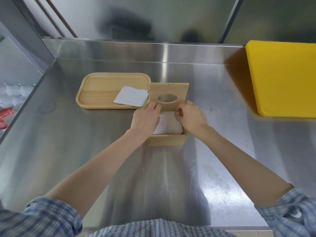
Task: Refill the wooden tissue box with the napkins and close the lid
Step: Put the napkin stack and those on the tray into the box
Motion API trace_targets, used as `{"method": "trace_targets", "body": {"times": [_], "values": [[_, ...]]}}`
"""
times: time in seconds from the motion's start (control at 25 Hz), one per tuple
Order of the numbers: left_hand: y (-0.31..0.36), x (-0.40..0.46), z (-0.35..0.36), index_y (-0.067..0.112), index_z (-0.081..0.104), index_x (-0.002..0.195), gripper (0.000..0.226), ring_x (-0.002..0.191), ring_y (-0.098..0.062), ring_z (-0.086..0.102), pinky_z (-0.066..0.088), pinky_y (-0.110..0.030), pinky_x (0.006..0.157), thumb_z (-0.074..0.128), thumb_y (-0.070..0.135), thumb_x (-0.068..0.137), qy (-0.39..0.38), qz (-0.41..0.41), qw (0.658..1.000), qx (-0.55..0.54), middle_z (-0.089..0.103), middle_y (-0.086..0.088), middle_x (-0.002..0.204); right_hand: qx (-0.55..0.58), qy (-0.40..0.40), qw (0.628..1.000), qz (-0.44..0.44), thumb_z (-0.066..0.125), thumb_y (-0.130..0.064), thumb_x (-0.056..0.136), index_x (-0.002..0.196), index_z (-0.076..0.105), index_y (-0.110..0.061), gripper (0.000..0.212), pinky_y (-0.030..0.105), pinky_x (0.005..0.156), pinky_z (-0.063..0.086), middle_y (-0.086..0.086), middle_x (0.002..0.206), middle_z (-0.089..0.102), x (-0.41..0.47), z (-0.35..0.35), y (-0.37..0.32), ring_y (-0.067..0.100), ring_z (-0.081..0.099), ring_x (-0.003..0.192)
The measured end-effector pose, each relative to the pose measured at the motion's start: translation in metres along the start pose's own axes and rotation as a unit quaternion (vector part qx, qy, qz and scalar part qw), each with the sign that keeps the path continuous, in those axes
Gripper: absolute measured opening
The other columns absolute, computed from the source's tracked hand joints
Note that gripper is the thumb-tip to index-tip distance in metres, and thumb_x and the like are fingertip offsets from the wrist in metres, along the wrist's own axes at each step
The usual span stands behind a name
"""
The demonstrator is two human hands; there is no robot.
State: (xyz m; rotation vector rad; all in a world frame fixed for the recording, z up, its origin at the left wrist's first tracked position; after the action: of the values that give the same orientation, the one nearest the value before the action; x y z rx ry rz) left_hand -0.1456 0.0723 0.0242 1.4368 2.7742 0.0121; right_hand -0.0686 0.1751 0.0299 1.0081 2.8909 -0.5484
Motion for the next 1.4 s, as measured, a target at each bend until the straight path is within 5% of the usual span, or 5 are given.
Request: {"method": "trace_targets", "body": {"times": [0.4,0.72,0.96,1.16,1.4], "values": [[0.004,0.010,0.032,0.013,0.046,0.132,0.046,0.133,-0.025,0.035,0.010,-0.049,0.115,0.034,0.040,0.097,-0.224,0.117,0.945,0.208,0.047,-0.006,0.139,-0.295,-0.146,0.942,-0.068,0.043,-0.014,0.091,0.121,0.056,-0.015,0.033,0.049,0.118,0.003,0.003,0.129,0.056,0.007,0.042,-0.012,0.019,0.044,0.128],[0.000,0.020,0.052,0.013,0.036,0.138,0.045,0.137,-0.024,0.023,0.021,-0.043,0.110,0.034,0.033,0.098,-0.295,0.106,0.928,0.202,0.033,-0.006,0.149,-0.311,-0.236,0.919,-0.051,0.036,-0.021,0.095,0.122,0.056,-0.018,0.034,0.056,0.115,-0.010,0.001,0.134,0.052,0.012,0.052,-0.005,0.018,0.024,0.138],[0.001,0.005,0.016,0.014,0.054,0.125,0.036,0.122,-0.025,0.049,0.031,-0.035,0.102,0.038,0.028,0.095,-0.135,0.093,0.985,-0.047,0.059,-0.006,0.129,-0.181,-0.095,0.975,-0.091,0.040,-0.016,0.092,0.118,0.058,-0.014,0.032,0.044,0.118,0.010,0.007,0.121,0.064,0.000,0.026,-0.018,0.024,0.054,0.119],[-0.030,-0.024,-0.004,0.016,0.059,0.118,0.029,0.111,-0.021,0.057,0.043,-0.030,0.089,0.044,0.022,0.094,-0.006,-0.046,0.946,-0.321,0.065,-0.002,0.119,0.043,-0.049,0.996,-0.062,0.045,-0.023,0.094,0.128,0.054,-0.020,0.036,0.037,0.095,0.045,0.005,0.129,0.061,-0.013,0.014,-0.025,0.027,0.055,0.118],[-0.076,-0.033,-0.007,0.015,0.057,0.117,0.028,0.106,-0.029,0.059,0.043,-0.032,0.080,0.041,0.021,0.095,0.034,-0.117,0.954,-0.273,0.066,-0.005,0.116,0.225,-0.030,0.973,-0.034,0.047,-0.023,0.094,0.117,0.061,-0.018,0.028,0.034,0.101,0.045,0.002,0.120,0.067,-0.017,0.010,-0.055,0.018,0.060,0.112]]}}
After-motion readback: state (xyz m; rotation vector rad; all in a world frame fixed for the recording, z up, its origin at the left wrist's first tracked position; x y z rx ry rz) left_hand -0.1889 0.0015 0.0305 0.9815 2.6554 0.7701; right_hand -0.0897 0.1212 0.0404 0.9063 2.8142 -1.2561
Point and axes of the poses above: each hand's wrist, its own x-axis towards the middle knuckle, its own z-axis out of the palm, y = z × x, the point moved 5 cm from there along x, towards the middle knuckle
